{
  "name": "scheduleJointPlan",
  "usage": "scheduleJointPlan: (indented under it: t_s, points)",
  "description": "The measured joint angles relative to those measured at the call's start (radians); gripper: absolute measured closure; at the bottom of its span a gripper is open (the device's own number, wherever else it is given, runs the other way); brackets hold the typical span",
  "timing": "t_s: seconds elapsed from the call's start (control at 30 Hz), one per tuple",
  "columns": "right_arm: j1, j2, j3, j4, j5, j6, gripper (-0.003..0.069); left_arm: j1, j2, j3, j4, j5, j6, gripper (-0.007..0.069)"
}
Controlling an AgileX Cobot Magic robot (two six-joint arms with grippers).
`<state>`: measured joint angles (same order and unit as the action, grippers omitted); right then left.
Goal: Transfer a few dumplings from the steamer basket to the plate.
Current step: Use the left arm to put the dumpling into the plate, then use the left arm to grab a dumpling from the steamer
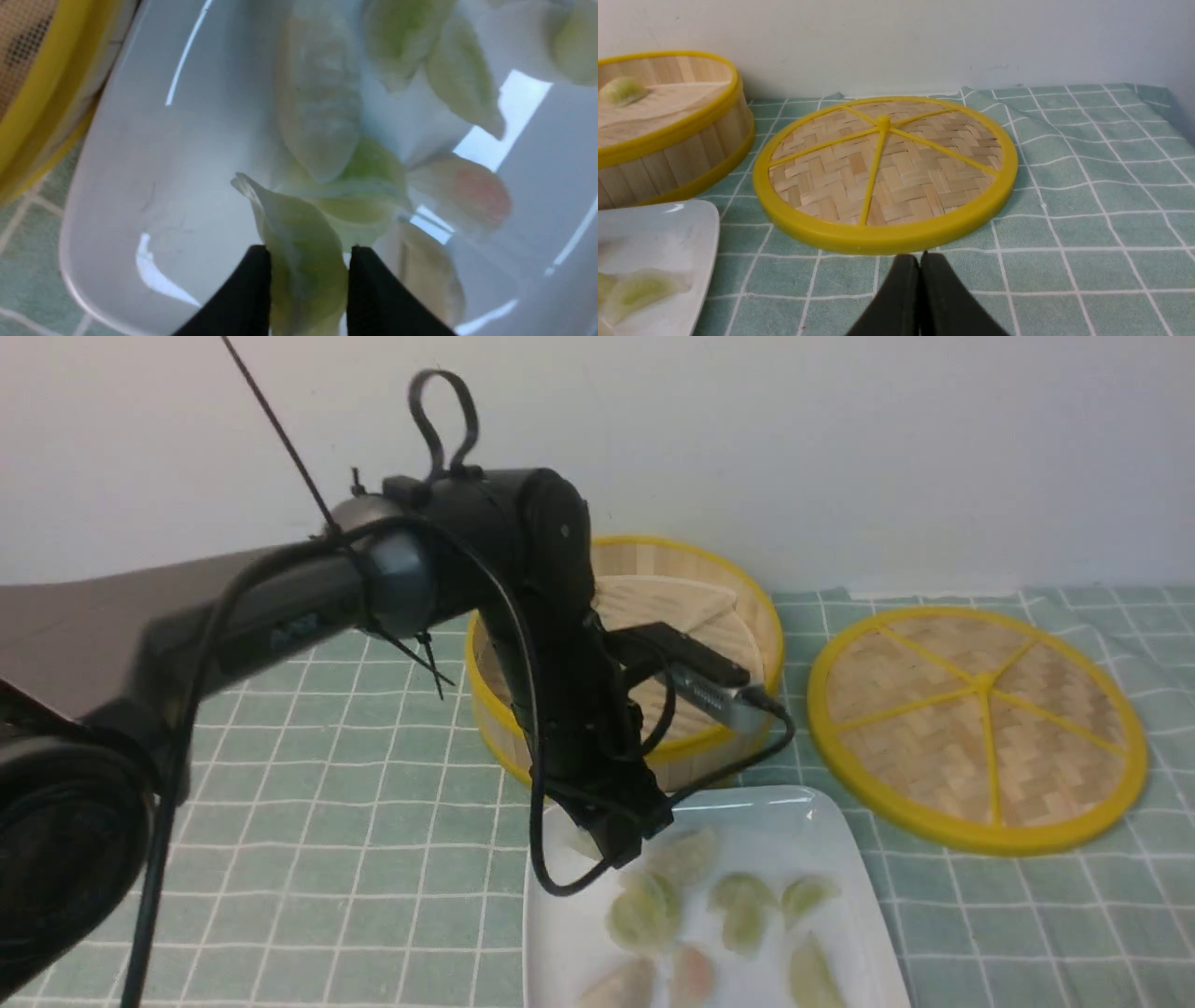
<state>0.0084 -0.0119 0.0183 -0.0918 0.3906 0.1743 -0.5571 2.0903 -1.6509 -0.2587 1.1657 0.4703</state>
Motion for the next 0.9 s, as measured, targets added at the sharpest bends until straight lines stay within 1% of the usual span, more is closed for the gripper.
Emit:
scheduleJointPlan:
  t_s: [0.03, 0.1, 0.17, 0.2, 0.3, 0.37, 0.43, 0.47, 0.57, 0.63, 0.67, 0.7, 0.73, 0.8, 0.9]
  points:
    - [0.000, 0.000, 0.000, 0.000, 0.000, 0.000, 0.0673, -0.007, 0.008, 0.000, 0.022, -0.012, -0.006, 0.0437]
    - [0.000, 0.000, 0.000, 0.000, 0.000, 0.000, 0.0673, -0.020, 0.024, 0.000, 0.055, -0.031, -0.033, 0.0396]
    - [0.000, 0.000, 0.000, 0.000, 0.000, 0.000, 0.0673, -0.022, 0.028, 0.000, 0.061, -0.040, -0.048, 0.0360]
    - [0.000, 0.000, 0.000, 0.000, 0.000, 0.000, 0.0673, -0.026, 0.032, 0.001, 0.065, -0.050, -0.067, 0.0288]
    - [0.000, 0.000, 0.000, 0.000, 0.000, 0.000, 0.0673, -0.027, 0.033, -0.008, 0.066, -0.046, -0.103, 0.0155]
    - [0.000, 0.000, 0.000, 0.000, 0.000, 0.000, 0.0673, -0.027, 0.034, -0.041, 0.070, -0.031, -0.130, 0.0101]
    - [0.000, 0.000, 0.000, 0.000, 0.000, 0.000, 0.0673, -0.027, 0.034, -0.090, 0.080, -0.018, -0.157, 0.0091]
    - [0.000, 0.000, 0.000, 0.000, 0.000, 0.000, 0.0673, -0.027, 0.034, -0.137, 0.091, -0.018, -0.180, 0.0105]
    - [0.000, 0.000, 0.000, 0.000, 0.000, 0.000, 0.0673, -0.021, 0.034, -0.231, 0.122, -0.021, -0.226, 0.0191]
    - [0.000, 0.000, 0.000, 0.000, 0.000, 0.000, 0.0673, -0.002, 0.034, -0.321, 0.145, -0.042, -0.270, 0.0370]
    - [0.000, 0.000, 0.000, 0.000, 0.000, 0.000, 0.0673, 0.012, 0.034, -0.355, 0.151, -0.056, -0.281, 0.0477]
    - [0.000, 0.000, 0.000, 0.000, 0.000, 0.000, 0.0673, 0.017, 0.035, -0.360, 0.151, -0.058, -0.284, 0.0491]
    - [0.000, 0.000, 0.000, 0.000, 0.000, 0.000, 0.0673, 0.034, 0.037, -0.386, 0.156, -0.079, -0.292, 0.0566]
    - [0.000, 0.000, 0.000, 0.000, 0.000, 0.000, 0.0673, 0.054, 0.047, -0.403, 0.160, -0.100, -0.299, 0.0609]
    - [0.000, 0.000, 0.000, 0.000, 0.000, 0.000, 0.0673, 0.078, 0.087, -0.406, 0.170, -0.105, -0.291, 0.0624]
